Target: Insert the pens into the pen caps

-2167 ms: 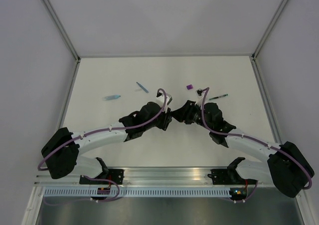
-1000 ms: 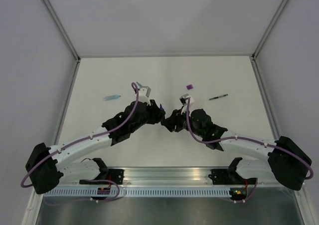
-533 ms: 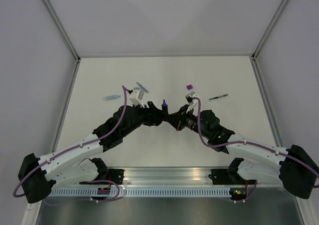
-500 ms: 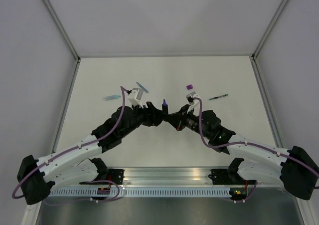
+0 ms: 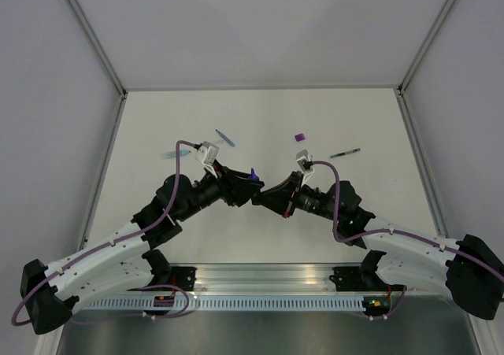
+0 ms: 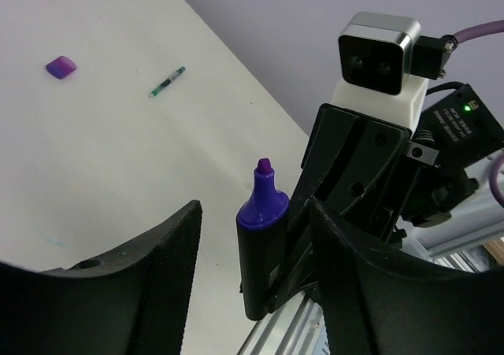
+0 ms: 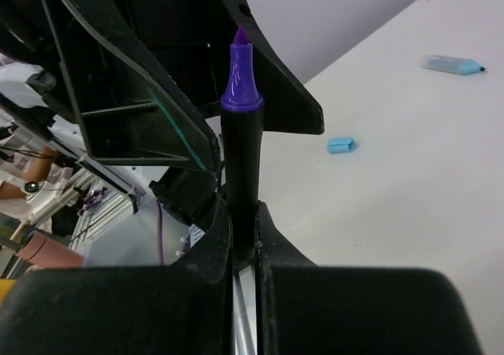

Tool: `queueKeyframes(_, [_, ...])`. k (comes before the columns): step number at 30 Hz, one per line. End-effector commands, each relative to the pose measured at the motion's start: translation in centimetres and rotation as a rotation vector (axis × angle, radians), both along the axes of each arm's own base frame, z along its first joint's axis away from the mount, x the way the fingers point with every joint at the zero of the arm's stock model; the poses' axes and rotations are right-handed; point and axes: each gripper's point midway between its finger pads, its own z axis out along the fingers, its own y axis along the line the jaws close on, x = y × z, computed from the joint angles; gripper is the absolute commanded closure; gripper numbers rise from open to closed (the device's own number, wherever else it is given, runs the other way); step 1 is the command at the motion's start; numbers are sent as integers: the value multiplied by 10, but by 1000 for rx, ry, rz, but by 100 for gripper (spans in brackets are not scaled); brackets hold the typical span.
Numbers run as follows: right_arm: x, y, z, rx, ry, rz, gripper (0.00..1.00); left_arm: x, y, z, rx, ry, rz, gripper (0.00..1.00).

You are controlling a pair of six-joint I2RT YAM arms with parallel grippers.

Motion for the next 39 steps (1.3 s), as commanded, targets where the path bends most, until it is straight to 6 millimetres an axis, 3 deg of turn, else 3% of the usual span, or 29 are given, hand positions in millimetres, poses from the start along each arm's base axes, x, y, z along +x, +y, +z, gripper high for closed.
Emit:
queueKeyframes(1, [-23,-1,38,129,-81,113,100,-19,-8,27,-60,-123,-120,40])
queueKeyframes(2, [-24,0,38,131,-83,120,100,-21,-9,29,-65,-130,-131,42])
queueKeyframes(8, [-30,3,39,130,-84,163,100,-36,-15,37,-96,-166,-221,80])
queueKeyframes(9, [-31,4,38,122,-82,172,97,-39,-17,37,-98,-163,-245,97])
queueKeyframes(10, [-32,4,40,119,-92,177,93,-39,-18,35,-95,-152,-252,98])
queueKeyframes(11, [-33,4,40,116,-99,189,80,-41,-20,35,-97,-146,-261,98])
queueKeyframes(14, [-33,5,38,90,-108,193,65,-43,-24,28,-84,-121,-290,98])
queueKeyframes(20, [-29,8,33,70,-97,186,64,-44,-30,12,-51,-81,-322,98])
queueKeyframes(22, [-28,9,33,72,-95,182,65,-45,-30,9,-48,-77,-319,98])
queueKeyframes(27, [-29,9,33,74,-90,184,100,-40,-26,15,-58,-82,-281,98])
queueKeyframes(28, [-29,8,33,76,-90,184,100,-38,-25,16,-57,-82,-270,94])
queueKeyframes(29, [-30,8,33,76,-86,185,100,-36,-24,20,-56,-86,-257,80])
queueKeyframes(30, [-28,7,33,73,-83,177,100,-29,-21,19,-35,-79,-218,41])
queueKeyframes(32, [-19,5,36,66,-80,116,100,-21,-18,34,-27,-96,-169,17])
queueKeyframes(33, [-13,4,26,19,-45,83,100,-12,-12,44,-3,-100,-117,1])
queueKeyframes(34, [-7,-1,35,9,-73,34,100,-8,-10,50,12,-104,-91,0])
queueKeyframes(35, [12,-10,17,-76,-9,-84,100,-3,-7,53,31,-104,-67,0])
queueKeyframes(36, [24,-18,14,-115,11,-169,100,7,0,72,31,-133,-10,0])
queueKeyframes(37, [37,-31,28,-126,27,-274,100,11,4,66,78,-109,17,0])
queueKeyframes(38, [48,-51,-3,-261,130,-392,100,18,7,66,103,-104,48,0])
queueKeyframes(39, [68,-75,5,-262,132,-559,100,28,14,80,118,-129,112,0])
